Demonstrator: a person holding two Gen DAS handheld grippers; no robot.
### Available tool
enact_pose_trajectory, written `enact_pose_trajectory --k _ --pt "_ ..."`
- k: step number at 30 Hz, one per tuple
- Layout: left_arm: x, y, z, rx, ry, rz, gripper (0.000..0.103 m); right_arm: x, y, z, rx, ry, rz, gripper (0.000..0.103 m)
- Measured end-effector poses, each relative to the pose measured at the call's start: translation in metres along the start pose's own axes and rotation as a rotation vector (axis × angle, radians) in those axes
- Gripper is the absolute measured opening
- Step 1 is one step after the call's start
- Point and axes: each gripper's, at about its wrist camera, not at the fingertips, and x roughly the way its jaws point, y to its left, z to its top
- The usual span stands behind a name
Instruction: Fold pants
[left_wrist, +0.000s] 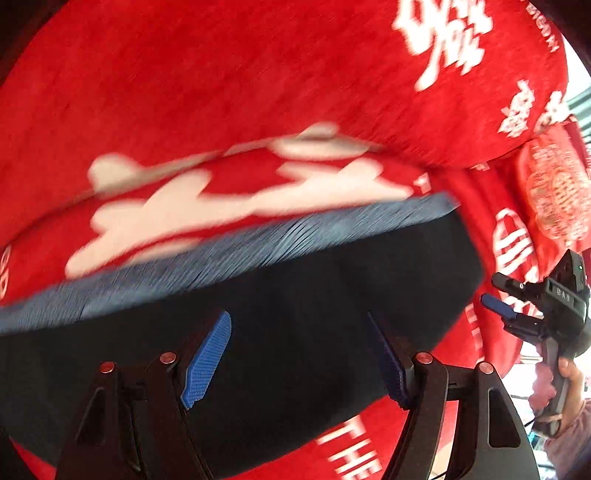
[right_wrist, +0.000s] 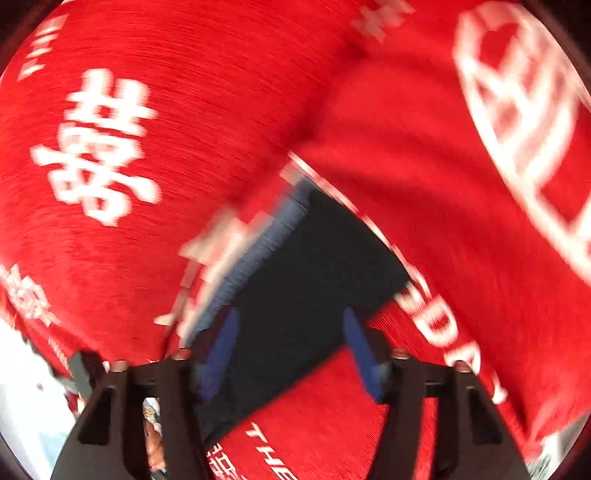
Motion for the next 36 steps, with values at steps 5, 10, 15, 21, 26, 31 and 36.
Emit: enact_pose_trajectory --k 5,10,15,21,26,31,36 --pt "0.015 0.027 -0.026 -0.045 0.060 0.080 0.074 0.026 0.000 0.005 -0.031 0.005 0.012 0.008" --pt "0.011 0.036 -0.056 -0.004 0.088 0.153 0.074 0.023 -0.006 -0.007 -0.101 0.067 -0.121 0.011" --pt "-0.016 0.053 -0.074 -0.039 0.092 0.157 0.074 0.005 0.004 -0.010 -0.083 0.034 -0.121 0.035" --pt "-0.057 0.109 -0.096 -0.122 0.060 0.167 0.074 0.012 0.072 -0.059 -0.312 0.078 -0.145 0.041" --pt "-0.090 0.178 -0.120 -0.167 0.016 0.205 0.074 0.067 0.163 -0.118 -0.591 0.209 -0.138 0.045" --pt "-0.117 0.261 -0.146 -0.245 -0.008 0.218 0.074 0.143 0.266 -0.210 -0.862 0.342 -0.104 0.045" --pt "-0.147 0.364 -0.176 -0.319 -0.042 0.260 0.074 0.243 0.377 -0.302 -1.080 0.499 -0.045 0.045"
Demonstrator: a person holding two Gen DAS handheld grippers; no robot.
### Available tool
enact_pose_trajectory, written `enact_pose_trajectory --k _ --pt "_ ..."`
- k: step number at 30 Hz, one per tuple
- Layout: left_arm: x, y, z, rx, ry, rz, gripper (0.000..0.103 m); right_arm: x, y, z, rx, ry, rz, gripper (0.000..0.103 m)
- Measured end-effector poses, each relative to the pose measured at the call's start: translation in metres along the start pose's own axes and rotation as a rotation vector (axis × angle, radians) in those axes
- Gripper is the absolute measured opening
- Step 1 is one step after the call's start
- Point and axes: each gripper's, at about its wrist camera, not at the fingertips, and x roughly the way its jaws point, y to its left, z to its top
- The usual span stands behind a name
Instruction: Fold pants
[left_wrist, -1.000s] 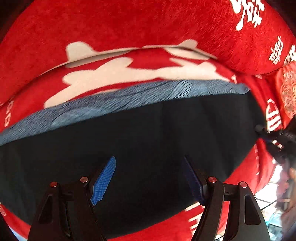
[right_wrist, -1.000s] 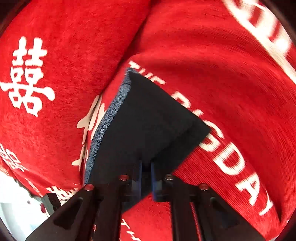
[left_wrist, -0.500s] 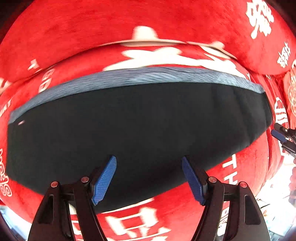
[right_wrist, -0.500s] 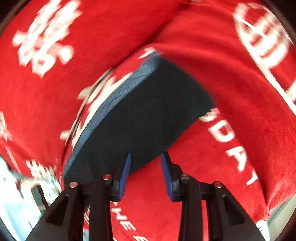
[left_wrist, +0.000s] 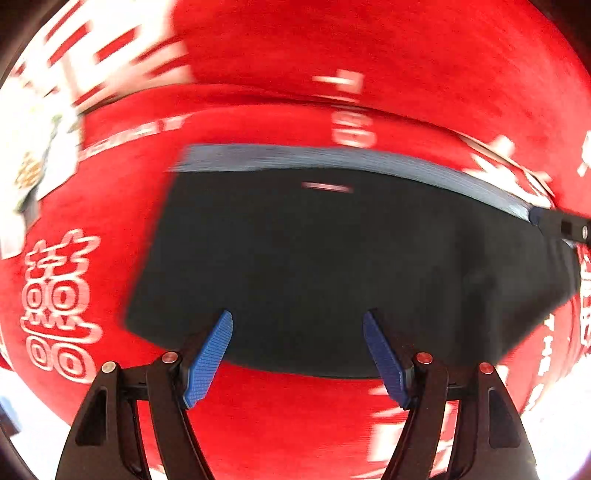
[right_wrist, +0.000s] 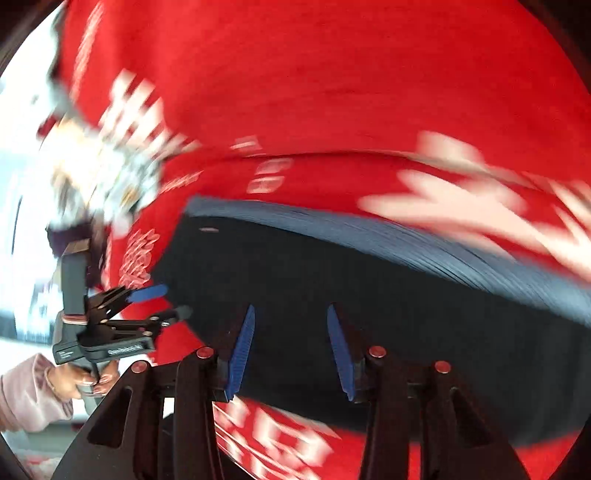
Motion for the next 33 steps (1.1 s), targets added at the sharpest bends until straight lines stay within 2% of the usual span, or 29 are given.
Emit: enact_pose_trajectory --k 2,4,5,7,10,12,15,18,19,20,21,24,27,28,31,33 --pt "0.005 0.044 0.004 -0.029 -0.007 0.005 0.074 0.043 0.044 0.041 -0.093 0.053 0.036 0.045" --pt "0.014 0.077 0.008 -0.048 -0.003 -0.028 0.074 0.085 0.081 0.073 -0.177 0.110 0.054 0.051" --pt "0.020 0.090 0.009 -0.048 0.000 -0.052 0.074 0.106 0.096 0.086 -0.222 0.137 0.050 0.057" --pt "0.028 0.108 0.012 -0.028 0.004 -0.104 0.074 0.146 0.119 0.103 -0.315 0.198 0.008 0.057" --pt "0.041 0.120 0.013 0.015 0.022 -0.217 0.074 0.193 0.139 0.121 -0.423 0.278 -0.075 0.057" --pt "0.050 0.125 0.013 0.033 0.039 -0.299 0.074 0.213 0.140 0.129 -0.444 0.304 -0.109 0.057" --pt "0.054 0.129 0.011 0.058 0.029 -0.388 0.074 0.234 0.135 0.142 -0.420 0.338 -0.102 0.057" --pt "0.054 0.131 0.008 0.081 0.015 -0.422 0.074 0.253 0.127 0.146 -0.379 0.417 -0.070 0.055" --pt "0.053 0.130 0.007 0.084 0.011 -0.431 0.074 0.253 0.126 0.145 -0.364 0.431 -0.051 0.047" --pt "0.052 0.131 0.005 0.085 0.008 -0.437 0.068 0.250 0.128 0.145 -0.364 0.428 -0.046 0.018" --pt "0.049 0.132 0.003 0.089 0.002 -0.432 0.064 0.243 0.133 0.144 -0.388 0.401 -0.062 0.010" --pt "0.030 0.144 -0.006 0.101 -0.015 -0.450 0.057 0.215 0.154 0.137 -0.426 0.378 0.006 0.008" --pt "0.013 0.144 -0.020 0.111 -0.021 -0.451 0.057 0.201 0.172 0.131 -0.452 0.396 0.054 0.008" --pt "0.015 0.140 -0.011 0.120 -0.018 -0.433 0.057 0.202 0.176 0.130 -0.457 0.408 0.062 0.008" --pt "0.027 0.135 -0.027 0.124 -0.006 -0.366 0.057 0.220 0.174 0.131 -0.452 0.423 0.035 0.008" --pt "0.039 0.140 -0.029 0.091 0.011 -0.345 0.057 0.248 0.168 0.128 -0.444 0.439 -0.022 0.008"
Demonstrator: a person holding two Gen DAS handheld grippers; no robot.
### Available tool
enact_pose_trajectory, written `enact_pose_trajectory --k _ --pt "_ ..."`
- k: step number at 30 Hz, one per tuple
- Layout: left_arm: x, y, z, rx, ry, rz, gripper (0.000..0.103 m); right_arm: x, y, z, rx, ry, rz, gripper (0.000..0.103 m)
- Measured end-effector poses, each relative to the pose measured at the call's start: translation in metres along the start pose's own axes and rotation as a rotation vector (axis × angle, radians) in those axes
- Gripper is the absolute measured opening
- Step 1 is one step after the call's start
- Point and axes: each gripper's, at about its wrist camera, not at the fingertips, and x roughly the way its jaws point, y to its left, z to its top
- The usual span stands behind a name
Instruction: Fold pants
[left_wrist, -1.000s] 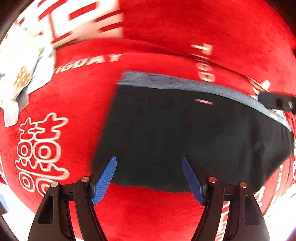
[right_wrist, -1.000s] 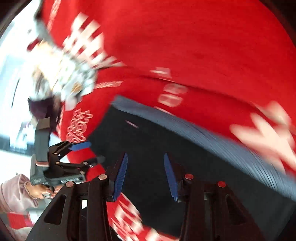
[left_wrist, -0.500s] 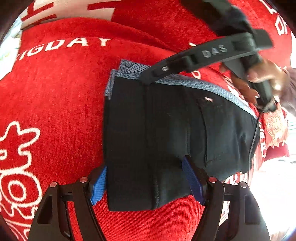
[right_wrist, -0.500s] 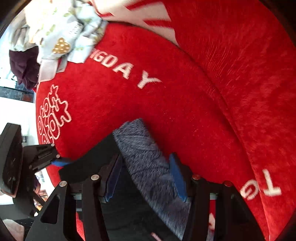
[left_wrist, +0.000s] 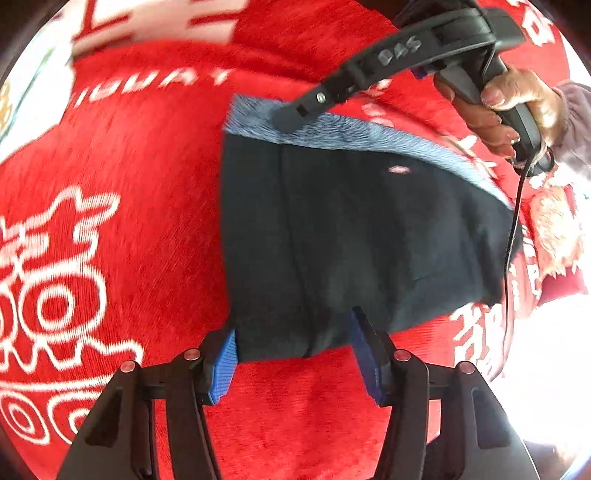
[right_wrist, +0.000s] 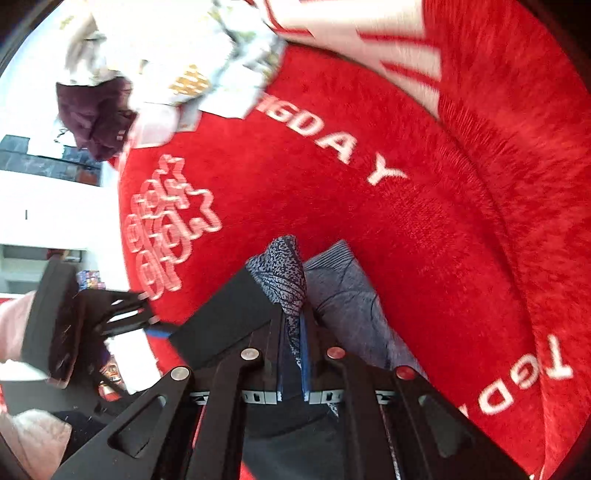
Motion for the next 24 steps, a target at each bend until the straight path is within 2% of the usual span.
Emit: enact_pose_trajectory --k 2,3,4,6,8,9,11,13,16,17,18,19,20,21,22,24 --pt "0.004 0.010 0.002 -0.047 -0.010 0.000 0.057 0.019 -0.012 0.001 0.041 -0.002 -0.046 0.008" --pt "0.004 0.011 0.003 -0.059 -0.017 0.015 0.058 0.022 -0.014 0.002 0.073 -0.025 -0.043 0.011" --pt "0.000 0.011 0.005 -0.074 -0.023 0.044 0.058 0.019 -0.019 0.000 0.129 -0.058 -0.036 0.012" --pt "-0.015 0.010 0.010 -0.105 -0.056 0.072 0.058 0.007 -0.021 -0.009 0.192 -0.105 -0.041 0.024" --pt "-0.033 0.007 0.018 -0.127 -0.098 0.072 0.058 -0.010 -0.020 -0.022 0.213 -0.139 -0.062 0.025" --pt "-0.039 0.003 0.023 -0.130 -0.116 0.080 0.069 -0.024 -0.020 -0.036 0.236 -0.169 -0.069 0.025" --pt "-0.042 -0.004 0.038 -0.128 -0.146 0.102 0.081 -0.045 -0.021 -0.059 0.285 -0.214 -0.089 0.025" --pt "-0.033 -0.009 0.057 -0.127 -0.154 0.121 0.081 -0.058 -0.027 -0.085 0.343 -0.239 -0.078 0.025" --pt "0.009 -0.012 0.086 -0.168 -0.139 0.189 0.081 -0.056 -0.044 -0.115 0.424 -0.229 -0.100 0.025" --pt "0.022 -0.009 0.093 -0.188 -0.126 0.224 0.081 -0.051 -0.051 -0.123 0.449 -0.221 -0.116 0.023" --pt "0.037 -0.003 0.102 -0.222 -0.103 0.271 0.081 -0.050 -0.058 -0.129 0.468 -0.257 -0.106 0.016" --pt "0.046 -0.002 0.105 -0.247 -0.096 0.283 0.081 -0.050 -0.059 -0.131 0.475 -0.291 -0.103 0.015" --pt "0.048 0.002 0.110 -0.285 -0.141 0.283 0.083 -0.051 -0.064 -0.131 0.487 -0.305 -0.156 0.015" --pt "0.048 0.000 0.113 -0.287 -0.158 0.298 0.083 -0.048 -0.068 -0.129 0.504 -0.298 -0.238 0.022" --pt "0.052 -0.004 0.121 -0.273 -0.134 0.337 0.083 -0.047 -0.079 -0.131 0.535 -0.298 -0.286 0.022" --pt "0.052 -0.010 0.125 -0.265 -0.112 0.368 0.083 -0.055 -0.095 -0.143 0.625 -0.357 -0.190 0.022"
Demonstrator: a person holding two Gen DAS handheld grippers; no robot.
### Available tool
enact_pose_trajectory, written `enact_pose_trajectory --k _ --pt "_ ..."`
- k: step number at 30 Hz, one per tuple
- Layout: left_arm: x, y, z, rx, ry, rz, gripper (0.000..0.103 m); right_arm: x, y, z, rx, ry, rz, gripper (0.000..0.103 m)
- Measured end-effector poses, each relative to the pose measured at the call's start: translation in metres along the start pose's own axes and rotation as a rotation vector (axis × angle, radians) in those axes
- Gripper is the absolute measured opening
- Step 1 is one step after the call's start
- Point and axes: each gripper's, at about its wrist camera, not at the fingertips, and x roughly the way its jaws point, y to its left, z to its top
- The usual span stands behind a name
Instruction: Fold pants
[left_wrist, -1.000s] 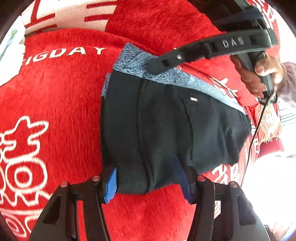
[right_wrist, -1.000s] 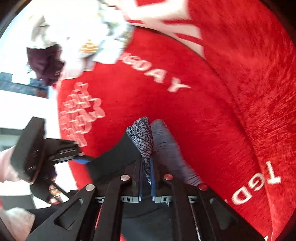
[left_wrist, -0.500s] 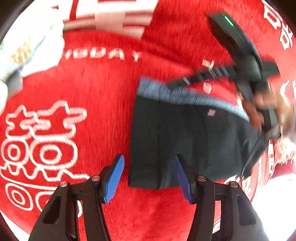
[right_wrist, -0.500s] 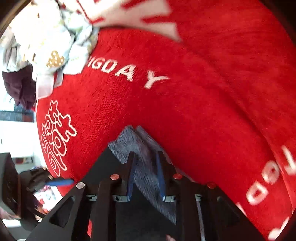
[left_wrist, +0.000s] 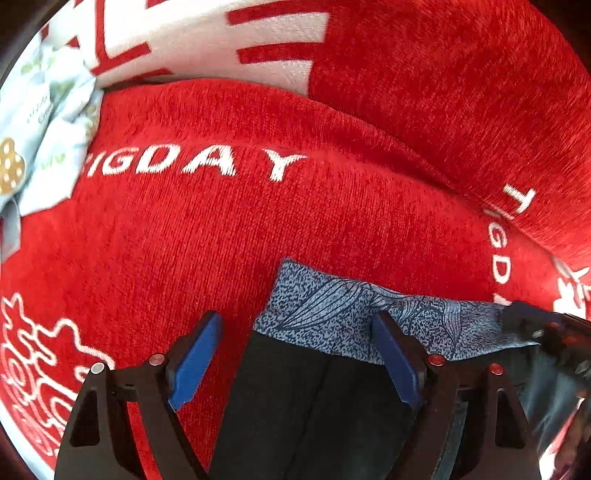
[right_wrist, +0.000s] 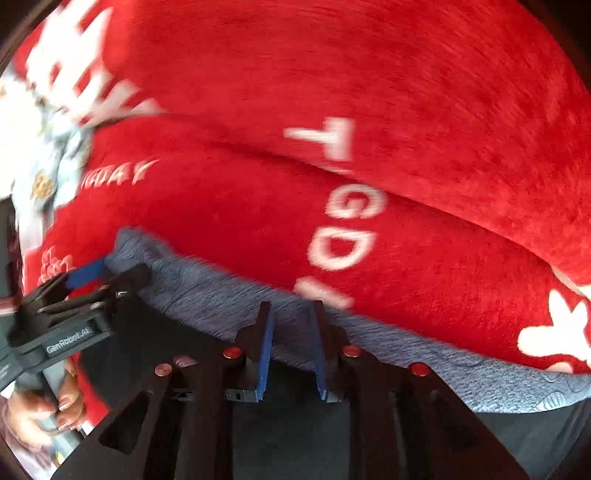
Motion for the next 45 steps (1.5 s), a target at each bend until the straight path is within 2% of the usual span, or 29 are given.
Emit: enact_pose_trajectory --k 2,4,6,8,12,15,16,17,19,26,27,28,29,31,35,37,40,42,45 --pt "-0.009 -0.007 -0.002 0.025 0.007 -0.013 0.083 -0.014 -0.010 -0.004 0.031 -0.017 -0.005 0.024" --pt "-0.022 -0.017 -0.009 0.065 0.005 0.002 0.083 -0.034 -0.019 -0.016 0.034 -0.034 0.001 0.029" --pt "-0.038 -0.033 -0.023 0.103 0.013 -0.008 0.083 -0.058 -0.033 -0.035 0.055 -0.043 0.005 0.043" --pt "-0.047 -0.052 -0.035 0.125 0.024 -0.023 0.083 -0.078 -0.048 -0.054 0.101 -0.049 0.022 0.046" --pt "-0.058 -0.097 -0.063 0.177 0.050 -0.065 0.083 -0.110 -0.099 -0.122 0.307 -0.045 0.070 0.046" --pt "-0.049 -0.139 -0.089 0.246 0.105 -0.101 0.083 -0.120 -0.131 -0.175 0.483 -0.039 0.119 0.047" --pt "-0.045 -0.148 -0.095 0.274 0.110 -0.090 0.083 -0.116 -0.133 -0.188 0.523 -0.038 0.129 0.047" --pt "-0.039 -0.158 -0.107 0.327 0.098 -0.048 0.084 -0.116 -0.140 -0.202 0.565 -0.038 0.144 0.047" --pt "-0.032 -0.170 -0.126 0.409 0.059 0.016 0.092 -0.108 -0.156 -0.223 0.651 -0.041 0.184 0.047" --pt "-0.029 -0.176 -0.128 0.418 0.077 0.024 0.094 -0.082 -0.194 -0.237 0.818 -0.122 0.332 0.048" --pt "-0.029 -0.178 -0.128 0.418 0.080 0.033 0.094 -0.082 -0.195 -0.236 0.822 -0.123 0.339 0.045" --pt "-0.029 -0.175 -0.124 0.414 0.083 0.038 0.095 -0.087 -0.196 -0.236 0.805 -0.128 0.321 0.035" --pt "-0.029 -0.176 -0.124 0.409 0.086 0.043 0.096 -0.092 -0.196 -0.236 0.786 -0.138 0.312 0.008" --pt "-0.030 -0.176 -0.123 0.405 0.087 0.049 0.096 -0.104 -0.196 -0.237 0.761 -0.166 0.307 0.008" --pt "-0.017 -0.191 -0.116 0.415 0.083 0.060 0.096 -0.093 -0.196 -0.246 0.739 -0.128 0.236 0.008" --pt "-0.017 -0.190 -0.117 0.411 0.090 0.064 0.096 -0.091 -0.194 -0.246 0.729 -0.137 0.230 0.008" --pt "-0.013 -0.194 -0.112 0.407 0.103 0.077 0.096 -0.098 -0.190 -0.243 0.681 -0.128 0.205 0.009" --pt "-0.013 -0.197 -0.109 0.403 0.115 0.090 0.096 -0.104 -0.189 -0.245 0.653 -0.112 0.191 0.014" --pt "-0.015 -0.200 -0.106 0.398 0.137 0.120 0.096 -0.114 -0.186 -0.247 0.606 -0.093 0.152 0.014"
